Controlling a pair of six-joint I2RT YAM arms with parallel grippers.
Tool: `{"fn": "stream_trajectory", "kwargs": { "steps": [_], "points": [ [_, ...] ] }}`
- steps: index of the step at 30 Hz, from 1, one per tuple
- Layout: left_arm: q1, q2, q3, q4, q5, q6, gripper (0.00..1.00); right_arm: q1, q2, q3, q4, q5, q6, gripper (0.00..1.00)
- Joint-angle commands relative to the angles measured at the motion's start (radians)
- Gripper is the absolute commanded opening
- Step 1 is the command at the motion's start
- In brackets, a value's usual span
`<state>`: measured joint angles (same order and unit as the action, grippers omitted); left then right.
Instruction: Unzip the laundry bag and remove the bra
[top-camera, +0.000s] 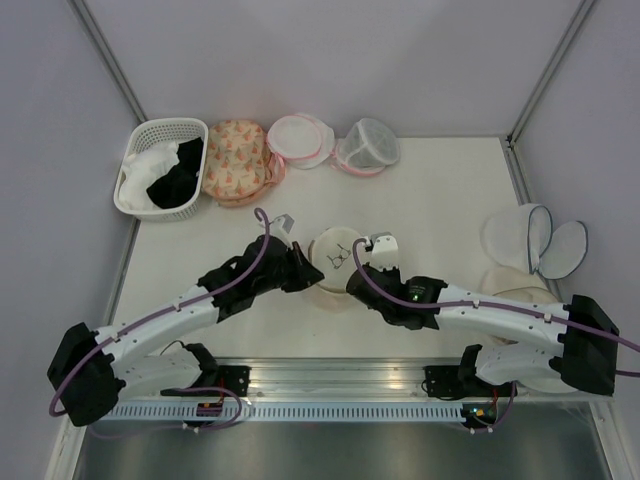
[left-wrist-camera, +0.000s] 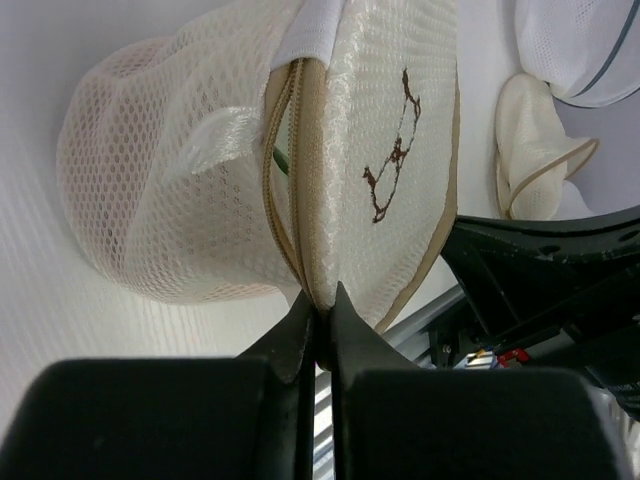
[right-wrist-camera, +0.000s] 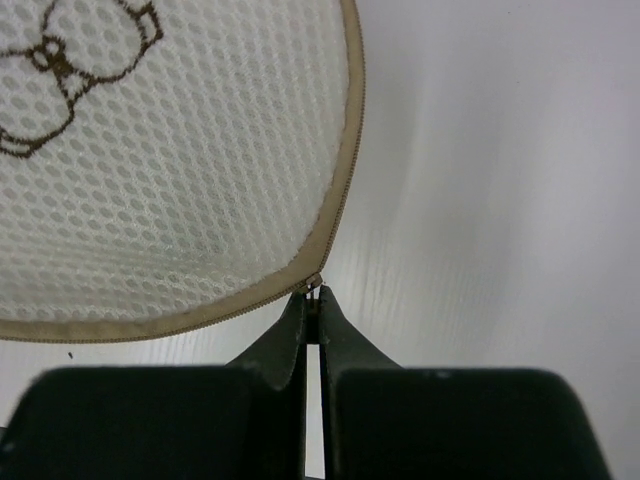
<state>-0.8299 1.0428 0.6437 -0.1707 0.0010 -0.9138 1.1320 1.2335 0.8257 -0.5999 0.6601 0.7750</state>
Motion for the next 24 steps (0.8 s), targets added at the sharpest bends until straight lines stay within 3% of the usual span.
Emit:
{"fn": "stream_trajectory", "kwargs": {
  "steps": [1, 4, 5, 6, 7, 8, 12, 15, 16, 20, 24],
  "points": [
    [0.035, 0.074, 0.109, 0.048, -0.029, 0.187, 0.02, -0.020, -0.029, 0.033, -0.044, 0.085, -0.052, 0.00],
    [0.070, 0.187, 0.206, 0.068, -0.033, 0.236, 0.03, -0.018, -0.071, 0.020, -0.035, 0.056, -0.059, 0.00],
    [0.078, 0.239, 0.232, 0.051, -0.036, 0.237, 0.19, -0.020, -0.083, 0.012, -0.032, 0.050, -0.059, 0.00],
    [0.086, 0.256, 0.279, 0.006, -0.067, 0.234, 0.66, -0.020, -0.106, 0.007, -0.032, 0.035, -0.057, 0.01],
    [0.086, 0.269, 0.298, -0.028, -0.085, 0.227, 0.86, -0.018, -0.117, 0.003, -0.026, 0.023, -0.059, 0.00],
    [0.086, 0.272, 0.310, -0.058, -0.105, 0.214, 0.99, -0.018, -0.127, -0.006, -0.015, 0.012, -0.059, 0.00],
    [0.084, 0.159, 0.243, -0.156, -0.173, 0.088, 1.00, -0.020, -0.166, -0.040, 0.064, -0.105, -0.091, 0.00],
    [0.083, 0.006, 0.124, -0.159, -0.133, -0.027, 1.00, -0.018, -0.175, -0.068, 0.205, -0.345, -0.160, 0.00],
    [0.080, -0.027, 0.093, -0.152, -0.113, -0.055, 1.00, -0.018, -0.174, -0.079, 0.253, -0.499, -0.175, 0.01],
    [0.040, -0.112, -0.012, -0.075, -0.024, -0.155, 1.00, -0.018, -0.132, -0.126, 0.527, -0.796, -0.200, 0.00],
    [-0.046, -0.058, -0.003, -0.037, -0.006, -0.187, 1.00, -0.015, -0.060, -0.093, 0.583, -0.841, -0.213, 0.00]
  ]
}}
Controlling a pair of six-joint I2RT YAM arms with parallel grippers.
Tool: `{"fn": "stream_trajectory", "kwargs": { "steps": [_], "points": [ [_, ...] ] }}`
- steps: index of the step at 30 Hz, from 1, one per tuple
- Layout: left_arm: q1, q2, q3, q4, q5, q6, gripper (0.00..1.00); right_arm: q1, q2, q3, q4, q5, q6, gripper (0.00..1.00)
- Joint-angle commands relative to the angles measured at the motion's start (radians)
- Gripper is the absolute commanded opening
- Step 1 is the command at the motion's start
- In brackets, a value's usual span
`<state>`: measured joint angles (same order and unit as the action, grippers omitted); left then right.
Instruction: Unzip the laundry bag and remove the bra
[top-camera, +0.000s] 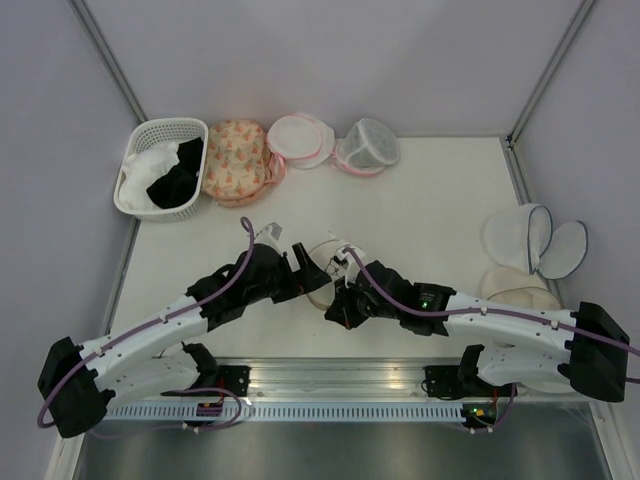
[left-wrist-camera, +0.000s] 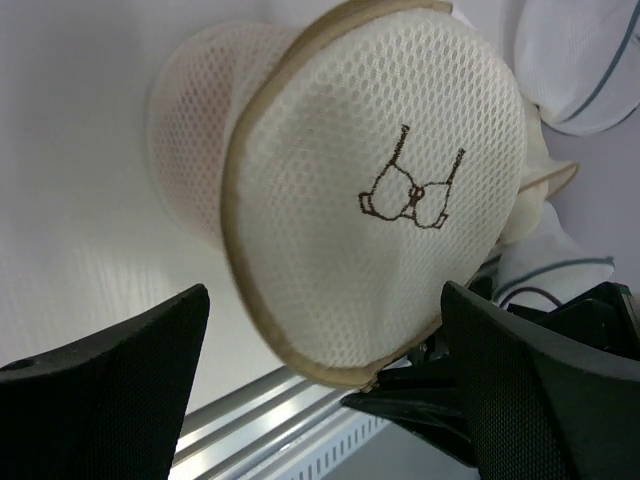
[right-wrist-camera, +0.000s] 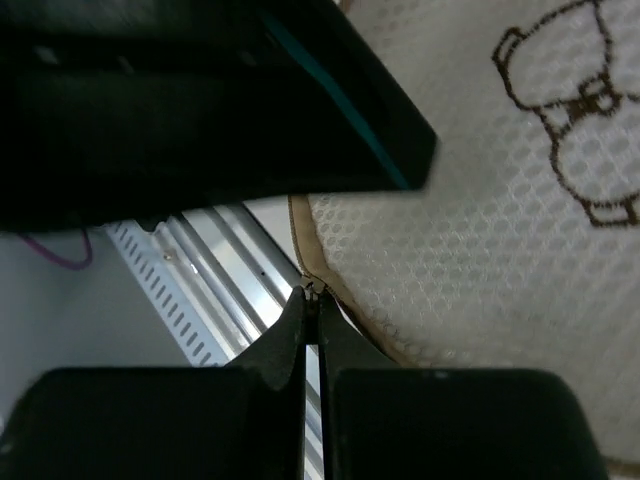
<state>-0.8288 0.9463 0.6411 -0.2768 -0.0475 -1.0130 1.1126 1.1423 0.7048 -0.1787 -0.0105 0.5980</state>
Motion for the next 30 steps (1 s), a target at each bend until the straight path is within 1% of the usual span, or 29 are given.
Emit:
{"fn": "stream_trajectory", "kwargs": {
  "steps": [1, 2, 5, 7, 8, 9, 11, 12, 13, 15, 17, 18, 21, 22, 25, 28, 29, 30],
  "points": [
    [-0.055, 0.055, 0.002, 0.085, 0.072, -0.093, 1.00, 0.009, 0.052, 0.047, 0.165, -0.175, -0.043, 0.00],
    [-0.064, 0.093, -0.001, 0.123, 0.107, -0.105, 1.00, 0.012, 0.062, 0.053, 0.171, -0.174, -0.052, 0.00],
    [-0.082, 0.155, -0.001, 0.162, 0.133, -0.125, 0.99, 0.013, 0.068, 0.068, 0.166, -0.160, -0.064, 0.00],
    [-0.099, 0.172, 0.003, 0.171, 0.120, -0.125, 0.92, 0.013, 0.062, 0.071, 0.159, -0.148, -0.073, 0.00],
    [-0.101, 0.175, -0.003, 0.180, 0.115, -0.125, 0.85, 0.013, 0.056, 0.067, 0.150, -0.141, -0.073, 0.00],
    [-0.101, 0.171, -0.006, 0.188, 0.104, -0.122, 0.61, 0.013, 0.042, 0.064, 0.142, -0.125, -0.072, 0.00],
    [-0.099, 0.161, -0.012, 0.189, 0.081, -0.116, 0.27, 0.015, 0.022, 0.053, 0.116, -0.106, -0.072, 0.00],
    [-0.099, 0.149, -0.012, 0.182, 0.052, -0.118, 0.05, 0.015, 0.005, 0.048, 0.105, -0.085, -0.070, 0.00],
    [-0.099, 0.143, -0.008, 0.156, 0.052, -0.114, 0.02, 0.015, -0.006, 0.041, 0.075, -0.072, -0.070, 0.00],
    [-0.099, 0.128, -0.003, 0.140, -0.004, -0.104, 0.02, 0.015, -0.029, 0.035, 0.039, -0.043, -0.064, 0.01],
    [-0.095, 0.121, 0.008, 0.113, -0.031, -0.088, 0.02, 0.015, -0.038, 0.032, -0.031, -0.005, -0.058, 0.00],
    [-0.092, 0.115, 0.012, 0.100, -0.037, -0.082, 0.02, 0.015, -0.033, 0.039, -0.106, 0.036, -0.055, 0.00],
    [-0.070, 0.108, 0.023, 0.070, -0.051, -0.062, 0.02, 0.019, -0.018, 0.045, -0.217, 0.090, -0.052, 0.00],
    [-0.066, 0.100, 0.023, 0.065, -0.054, -0.055, 0.02, 0.020, -0.013, 0.042, -0.279, 0.113, -0.047, 0.00],
    [-0.044, 0.091, 0.019, 0.060, -0.057, -0.047, 0.02, 0.018, -0.001, 0.022, -0.350, 0.136, -0.047, 0.01],
    [-0.032, 0.097, 0.023, 0.065, -0.043, -0.027, 0.02, 0.019, 0.022, 0.039, -0.430, 0.288, -0.012, 0.00],
    [-0.030, 0.100, 0.025, 0.067, -0.029, -0.019, 0.02, 0.018, 0.042, 0.051, -0.456, 0.394, 0.003, 0.00],
    [-0.030, 0.103, 0.028, 0.077, -0.022, -0.013, 0.02, 0.016, 0.054, 0.080, -0.500, 0.465, 0.040, 0.00]
  ]
}}
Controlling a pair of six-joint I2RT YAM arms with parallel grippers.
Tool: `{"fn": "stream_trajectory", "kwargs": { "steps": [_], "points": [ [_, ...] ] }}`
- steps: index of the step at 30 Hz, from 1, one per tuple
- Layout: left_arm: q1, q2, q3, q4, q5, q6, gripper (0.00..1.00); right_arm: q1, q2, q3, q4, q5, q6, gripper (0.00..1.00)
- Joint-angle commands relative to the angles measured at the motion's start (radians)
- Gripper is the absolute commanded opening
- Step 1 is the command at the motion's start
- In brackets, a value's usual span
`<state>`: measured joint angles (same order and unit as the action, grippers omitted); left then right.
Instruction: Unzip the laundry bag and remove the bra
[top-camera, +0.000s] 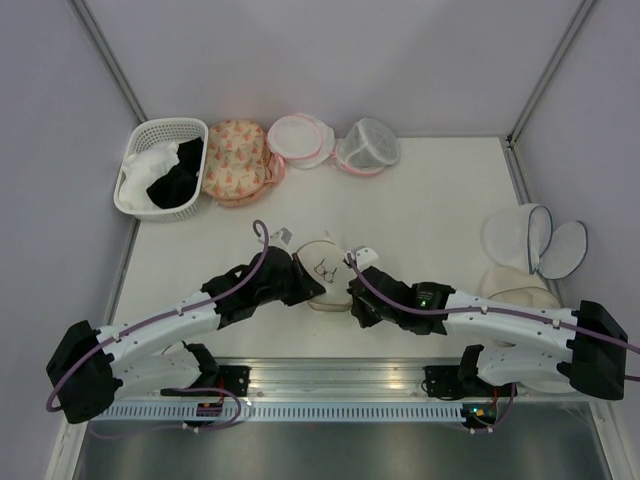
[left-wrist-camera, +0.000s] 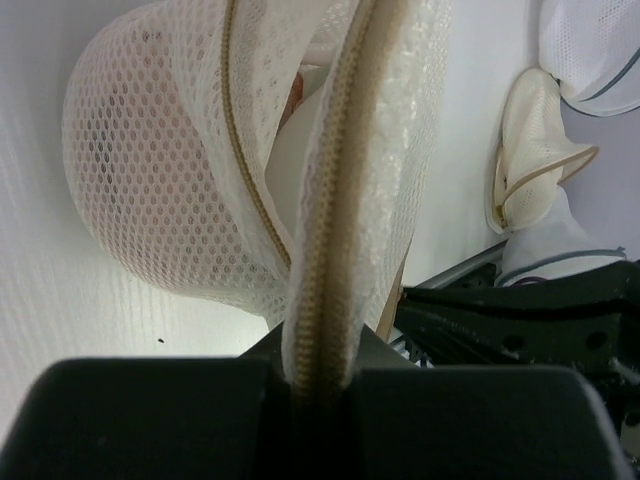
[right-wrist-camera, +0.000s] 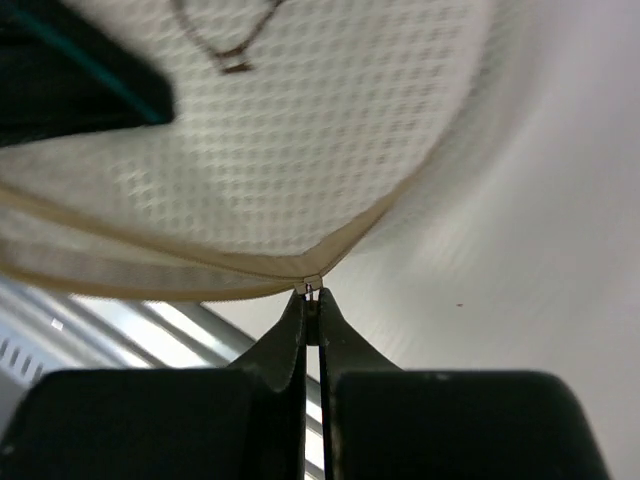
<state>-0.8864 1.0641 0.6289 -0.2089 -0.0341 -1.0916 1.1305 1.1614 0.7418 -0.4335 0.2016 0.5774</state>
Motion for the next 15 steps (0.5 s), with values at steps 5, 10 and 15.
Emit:
{"fn": "stream_trajectory", "kwargs": {
  "steps": [5, 10, 15],
  "points": [
    [0.043, 0.032, 0.061, 0.104, 0.103, 0.166, 0.02, -0.026, 0.135, 0.123, -0.271, 0.484, 0.108, 0.01],
    [0.073, 0.143, 0.193, 0.112, 0.160, 0.323, 0.02, -0.038, 0.173, 0.179, -0.255, 0.588, 0.116, 0.00],
    [0.158, 0.292, 0.308, 0.074, 0.195, 0.407, 0.33, -0.044, 0.136, 0.170, -0.272, 0.601, 0.133, 0.01]
  ]
}}
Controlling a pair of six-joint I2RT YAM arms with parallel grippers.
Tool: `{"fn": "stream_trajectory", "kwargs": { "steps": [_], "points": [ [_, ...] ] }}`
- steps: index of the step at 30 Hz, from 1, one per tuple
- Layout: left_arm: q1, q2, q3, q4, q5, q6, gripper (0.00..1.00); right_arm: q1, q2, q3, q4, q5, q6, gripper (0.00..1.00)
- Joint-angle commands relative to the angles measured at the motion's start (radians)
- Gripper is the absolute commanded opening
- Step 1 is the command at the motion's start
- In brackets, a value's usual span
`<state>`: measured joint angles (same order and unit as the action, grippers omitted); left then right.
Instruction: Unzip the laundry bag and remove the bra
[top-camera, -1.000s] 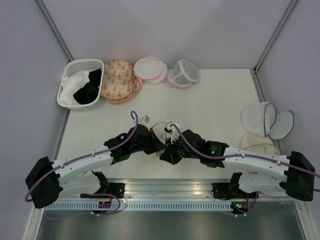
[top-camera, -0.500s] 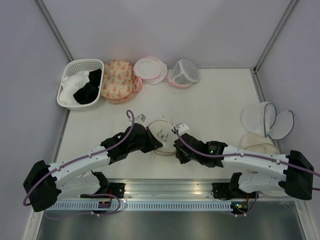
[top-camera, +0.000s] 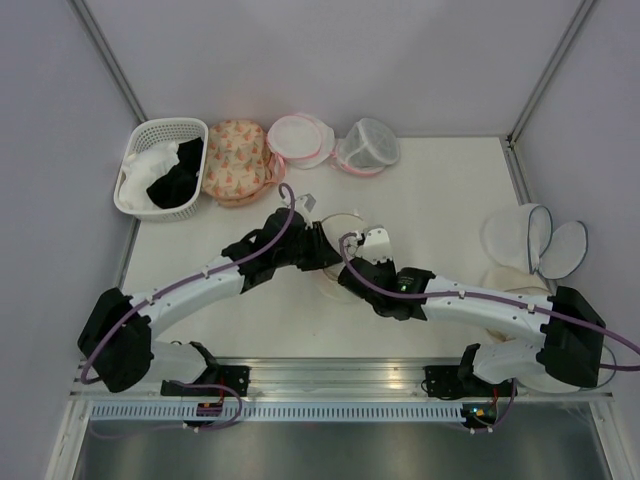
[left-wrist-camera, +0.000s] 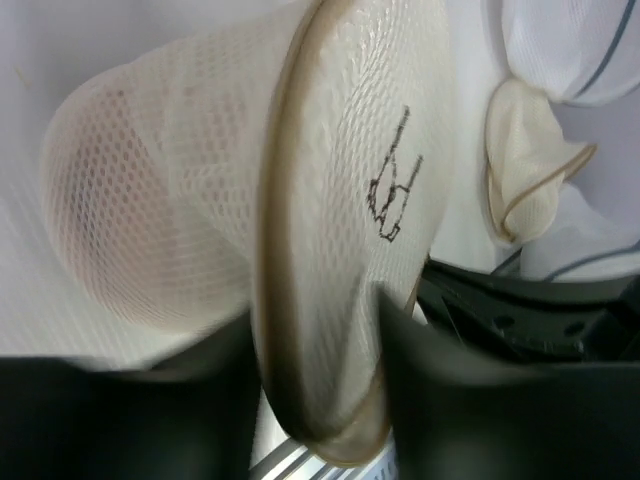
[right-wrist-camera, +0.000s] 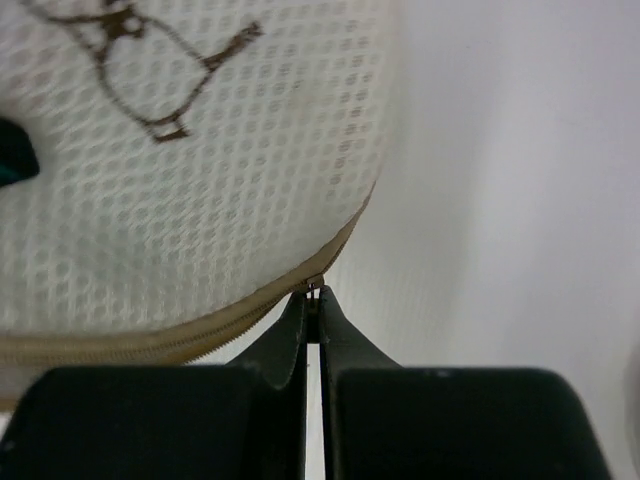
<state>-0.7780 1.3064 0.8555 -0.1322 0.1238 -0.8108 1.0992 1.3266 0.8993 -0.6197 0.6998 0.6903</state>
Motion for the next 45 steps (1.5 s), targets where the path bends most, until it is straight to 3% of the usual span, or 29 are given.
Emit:
{"fn": "stream_trajectory", "kwargs": {
  "steps": [1, 3, 4, 8, 10, 13, 16, 18, 24, 27, 28, 30, 31, 34, 45],
  "points": [
    [0.057, 0.086, 0.117, -0.027, 0.027, 0.137, 0.71, -0.012, -0.038, 0.006, -0.083, 0.083, 0.021, 0.00],
    [0.057, 0.096, 0.132, -0.085, -0.033, 0.128, 0.98, -0.013, -0.064, -0.016, -0.072, 0.060, 0.018, 0.00],
    [0.057, 0.081, 0.122, -0.099, -0.056, 0.098, 1.00, -0.012, -0.073, -0.025, -0.065, 0.047, 0.018, 0.01],
    [0.056, -0.023, 0.054, -0.202, -0.234, -0.005, 1.00, -0.012, -0.125, -0.062, -0.003, -0.084, 0.002, 0.00],
    [0.054, -0.087, -0.013, -0.224, -0.248, -0.059, 1.00, -0.012, -0.145, -0.082, 0.076, -0.179, -0.052, 0.01],
    [0.037, -0.215, -0.101, -0.215, -0.205, -0.144, 1.00, -0.013, -0.191, -0.140, 0.285, -0.553, -0.141, 0.01],
    [0.010, -0.288, -0.156, -0.184, -0.147, -0.220, 1.00, -0.013, -0.184, -0.165, 0.449, -0.829, -0.153, 0.00],
    [-0.020, -0.308, -0.176, -0.167, -0.128, -0.263, 1.00, -0.012, -0.159, -0.154, 0.497, -0.903, -0.156, 0.00],
    [-0.106, -0.240, -0.191, -0.098, -0.093, -0.304, 1.00, -0.009, -0.115, -0.114, 0.508, -0.922, -0.186, 0.01],
    [-0.106, -0.177, -0.205, -0.026, -0.064, -0.301, 0.82, -0.009, -0.106, -0.105, 0.482, -0.905, -0.195, 0.00],
    [-0.106, -0.162, -0.210, -0.011, -0.061, -0.300, 0.62, -0.007, -0.110, -0.105, 0.474, -0.898, -0.195, 0.00],
    [-0.106, -0.156, -0.211, 0.005, -0.067, -0.300, 0.38, -0.009, -0.118, -0.109, 0.443, -0.867, -0.195, 0.00],
    [-0.106, -0.154, -0.208, 0.002, -0.081, -0.298, 0.20, -0.007, -0.130, -0.109, 0.430, -0.855, -0.193, 0.00],
    [-0.106, -0.174, -0.205, -0.017, -0.119, -0.294, 0.03, -0.009, -0.165, -0.122, 0.376, -0.803, -0.193, 0.00],
    [-0.104, -0.193, -0.207, -0.073, -0.204, -0.307, 0.02, -0.007, -0.225, -0.137, 0.109, -0.635, -0.167, 0.00]
  ]
}}
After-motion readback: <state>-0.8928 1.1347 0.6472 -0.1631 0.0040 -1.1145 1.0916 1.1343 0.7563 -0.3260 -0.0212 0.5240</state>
